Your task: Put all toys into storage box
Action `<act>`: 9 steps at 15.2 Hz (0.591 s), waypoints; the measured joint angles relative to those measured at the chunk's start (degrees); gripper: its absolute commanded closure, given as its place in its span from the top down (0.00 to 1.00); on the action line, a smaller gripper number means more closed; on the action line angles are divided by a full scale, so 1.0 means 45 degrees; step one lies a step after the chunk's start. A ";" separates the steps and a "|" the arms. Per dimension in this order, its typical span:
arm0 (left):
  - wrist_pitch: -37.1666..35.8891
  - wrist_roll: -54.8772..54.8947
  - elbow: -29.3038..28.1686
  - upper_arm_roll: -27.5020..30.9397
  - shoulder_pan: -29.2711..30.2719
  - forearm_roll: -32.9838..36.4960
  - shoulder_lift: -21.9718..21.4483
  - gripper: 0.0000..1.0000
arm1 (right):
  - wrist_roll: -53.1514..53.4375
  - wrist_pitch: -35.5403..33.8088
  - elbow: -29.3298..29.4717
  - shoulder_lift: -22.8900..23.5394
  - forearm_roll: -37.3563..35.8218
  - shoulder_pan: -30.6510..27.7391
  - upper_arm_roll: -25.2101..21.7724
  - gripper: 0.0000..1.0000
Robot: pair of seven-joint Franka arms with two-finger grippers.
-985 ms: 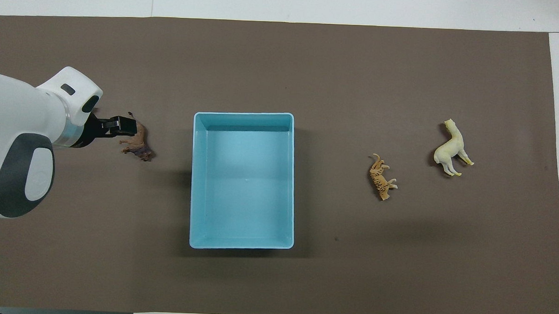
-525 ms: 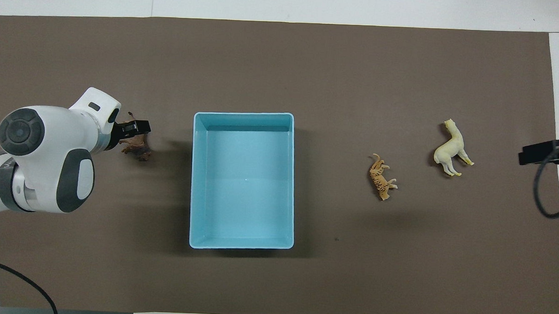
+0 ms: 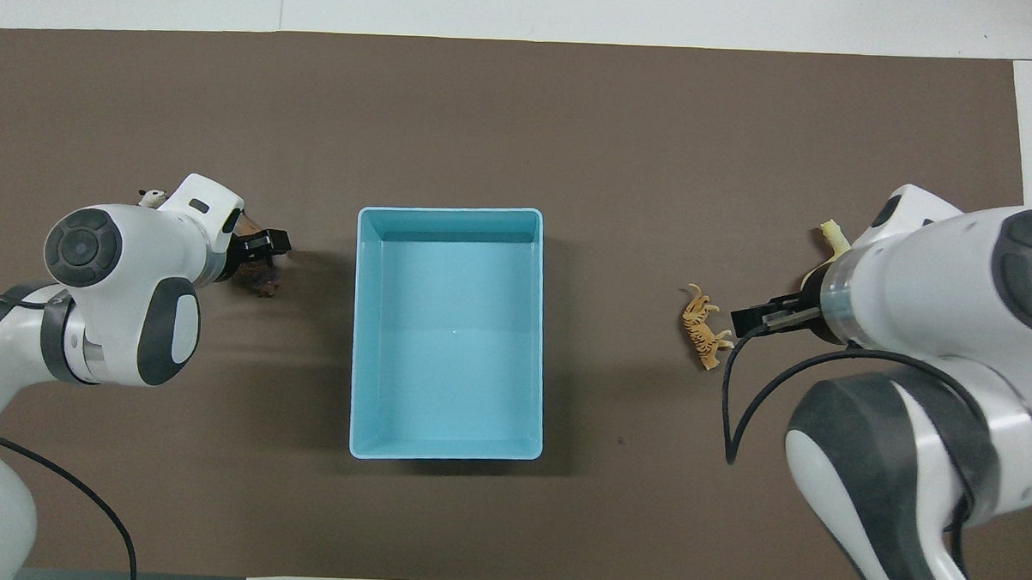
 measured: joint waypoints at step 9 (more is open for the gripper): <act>-0.5213 -0.1393 0.3632 -0.0256 -0.0382 0.0002 -0.0213 0.00 | -0.0426 0.4405 -0.2910 0.1188 -0.0001 0.1055 -0.0129 1.00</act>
